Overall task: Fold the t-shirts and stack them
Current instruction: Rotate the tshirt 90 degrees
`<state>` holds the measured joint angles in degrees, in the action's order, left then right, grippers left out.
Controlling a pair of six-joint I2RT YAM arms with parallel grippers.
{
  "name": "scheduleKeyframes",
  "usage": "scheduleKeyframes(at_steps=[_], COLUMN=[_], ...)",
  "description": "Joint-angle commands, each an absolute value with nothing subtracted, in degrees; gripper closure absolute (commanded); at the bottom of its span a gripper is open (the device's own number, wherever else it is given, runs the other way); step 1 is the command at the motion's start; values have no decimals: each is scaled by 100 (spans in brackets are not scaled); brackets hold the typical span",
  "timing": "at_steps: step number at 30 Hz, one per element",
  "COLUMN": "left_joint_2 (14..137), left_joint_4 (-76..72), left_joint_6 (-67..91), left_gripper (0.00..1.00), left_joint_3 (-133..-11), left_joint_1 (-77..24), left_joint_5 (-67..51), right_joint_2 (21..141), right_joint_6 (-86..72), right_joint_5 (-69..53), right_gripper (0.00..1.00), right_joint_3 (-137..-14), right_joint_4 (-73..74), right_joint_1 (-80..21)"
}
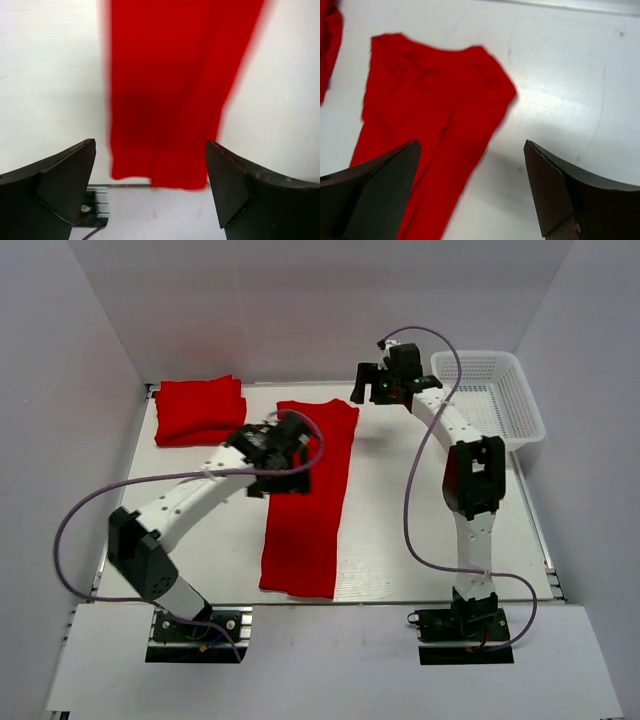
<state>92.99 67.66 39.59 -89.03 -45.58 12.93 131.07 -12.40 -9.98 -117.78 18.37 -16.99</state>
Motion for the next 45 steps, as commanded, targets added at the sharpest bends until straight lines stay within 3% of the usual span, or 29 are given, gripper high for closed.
scheduleKeyframes(at_steps=[1,2,5,15,22,34,38,45], left_joint_2=[8334,8175,7901,8105,7928,8059,8261,8332], left_joint_4=[7207,7155,6891,5713,5590,5090,4729,4404], left_joint_6=[4525,4526,4465,3815,3621,2971,2427,2188], left_gripper=[0,0,0,0,0,0,0,0], left_joint_3=[-8326,-8158,-7577,-6724,-6417,-6179,-6126,-6100], left_joint_1=[-3930,-3598,-2904,-1759,-1441,-1283,-1336,-1572], left_joint_5=[2283,2355,2373,1362,1354,660,54,-825], right_joint_2=[12183,11947,11664,12400,13614,14809,14416,13072], right_joint_6=[-1283,-1257,-1204,-2206,-2320,-1917,-820,-361], right_joint_5=[-712,-677,-406,703,597,1591,1274,1187], right_gripper=[10,10,10,10,10,10,10,10], right_joint_3=[-10945,-10281,-9880,-10326,-11206,-12717,-12665,-12359], right_joint_4=[2452,2391,2565,3427,3770,4501,3894,3911], right_joint_1=[-1986,-2230,-2818,-3489,-3481,-2646,-2549,-2636])
